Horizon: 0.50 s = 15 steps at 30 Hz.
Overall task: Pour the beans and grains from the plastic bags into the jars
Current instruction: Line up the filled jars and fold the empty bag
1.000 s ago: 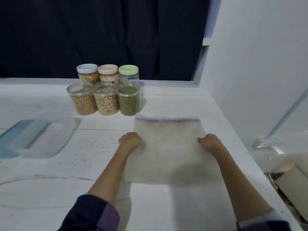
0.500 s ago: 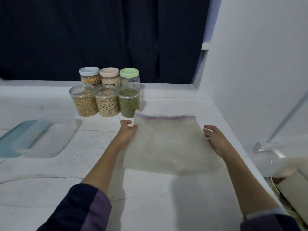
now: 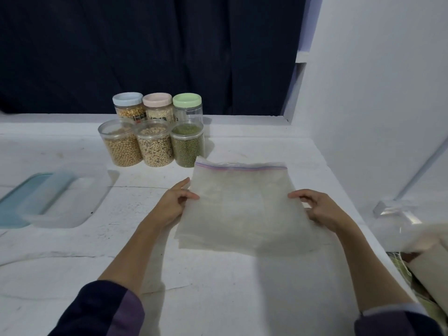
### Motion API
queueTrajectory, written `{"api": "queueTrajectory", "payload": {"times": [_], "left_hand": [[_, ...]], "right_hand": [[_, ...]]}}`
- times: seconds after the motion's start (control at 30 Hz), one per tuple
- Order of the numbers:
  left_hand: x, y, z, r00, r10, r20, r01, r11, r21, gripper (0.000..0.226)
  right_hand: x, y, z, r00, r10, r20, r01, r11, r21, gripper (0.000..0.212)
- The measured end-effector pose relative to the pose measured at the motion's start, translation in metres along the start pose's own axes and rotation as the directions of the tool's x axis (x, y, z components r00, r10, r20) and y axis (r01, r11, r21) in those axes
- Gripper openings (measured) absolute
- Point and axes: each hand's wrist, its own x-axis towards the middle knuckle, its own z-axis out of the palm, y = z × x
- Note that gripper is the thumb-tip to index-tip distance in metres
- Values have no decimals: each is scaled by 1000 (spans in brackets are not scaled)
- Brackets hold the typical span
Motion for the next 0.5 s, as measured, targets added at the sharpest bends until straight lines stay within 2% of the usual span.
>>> {"api": "queueTrajectory", "payload": {"times": [0.1,0.17,0.23,0.27,0.3,0.37,0.5], "left_hand": [[3,-7,-1,1000,19,3,-19,996,86,39],[4,-8,-2,997,-33,-68,33,999,5,25],[7,-11,1,986,1,-167,-3,1000,-13,39],[9,-9,5,984,-11,-179,15,1000,21,35],[11,-8,8,981,-18,-191,29,998,53,19],[21,-10,13,956,-71,-285,105,989,105,36],[32,-7,22,918,-176,-356,247,954,167,39]], "right_hand": [[2,3,0,998,-38,-44,35,997,-68,40],[6,7,1,993,-70,-97,61,994,-90,26],[11,8,5,984,-27,-177,15,998,-64,16],[14,8,8,975,22,-219,-32,999,-44,13],[19,8,11,964,65,-260,-82,995,-58,24],[28,10,16,935,108,-337,-162,977,-137,41],[39,5,24,880,177,-441,-270,950,-159,41]]}}
